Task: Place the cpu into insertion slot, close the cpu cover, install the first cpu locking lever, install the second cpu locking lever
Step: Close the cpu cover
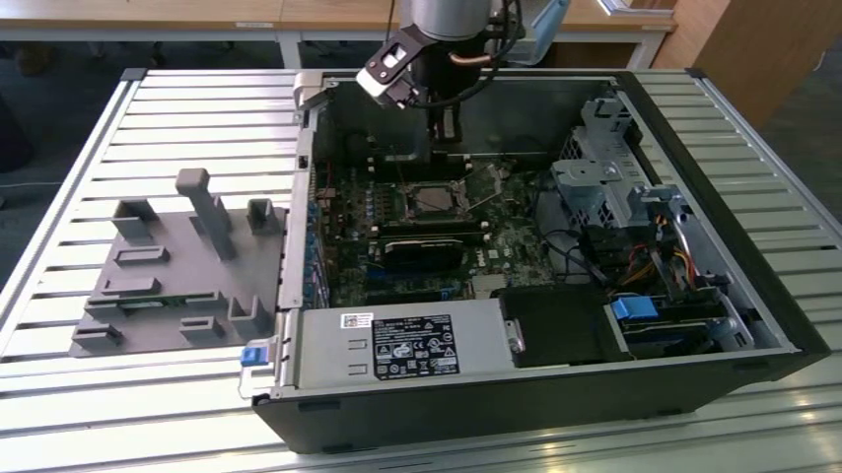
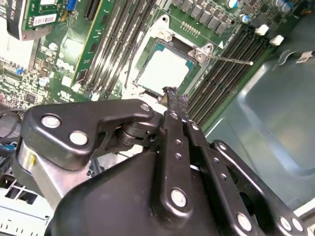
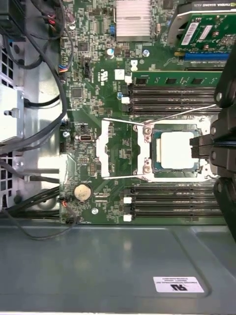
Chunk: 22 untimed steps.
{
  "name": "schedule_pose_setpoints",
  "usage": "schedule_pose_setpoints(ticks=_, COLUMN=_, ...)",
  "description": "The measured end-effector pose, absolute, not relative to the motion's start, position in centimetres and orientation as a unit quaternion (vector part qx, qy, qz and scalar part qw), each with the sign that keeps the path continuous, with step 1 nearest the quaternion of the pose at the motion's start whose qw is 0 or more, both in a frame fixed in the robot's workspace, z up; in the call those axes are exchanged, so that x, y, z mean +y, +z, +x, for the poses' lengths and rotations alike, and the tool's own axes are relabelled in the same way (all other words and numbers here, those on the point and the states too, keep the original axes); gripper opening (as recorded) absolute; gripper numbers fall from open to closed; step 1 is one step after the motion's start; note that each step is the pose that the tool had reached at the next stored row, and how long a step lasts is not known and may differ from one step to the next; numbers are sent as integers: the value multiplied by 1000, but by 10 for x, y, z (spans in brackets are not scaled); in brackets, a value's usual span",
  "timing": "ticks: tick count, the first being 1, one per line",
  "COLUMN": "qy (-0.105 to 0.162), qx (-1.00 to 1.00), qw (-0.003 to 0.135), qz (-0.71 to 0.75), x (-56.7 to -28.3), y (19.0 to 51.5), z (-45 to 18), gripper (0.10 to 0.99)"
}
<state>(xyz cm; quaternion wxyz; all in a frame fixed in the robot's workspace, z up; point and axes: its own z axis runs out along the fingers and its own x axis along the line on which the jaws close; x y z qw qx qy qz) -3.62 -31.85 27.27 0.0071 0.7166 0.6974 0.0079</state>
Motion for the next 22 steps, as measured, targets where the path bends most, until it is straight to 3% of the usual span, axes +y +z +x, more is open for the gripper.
schedule_pose_setpoints(ticks=22, qy=8, qx=710, qw=7, qz=704, x=-327, y=269, z=-6, gripper=122)
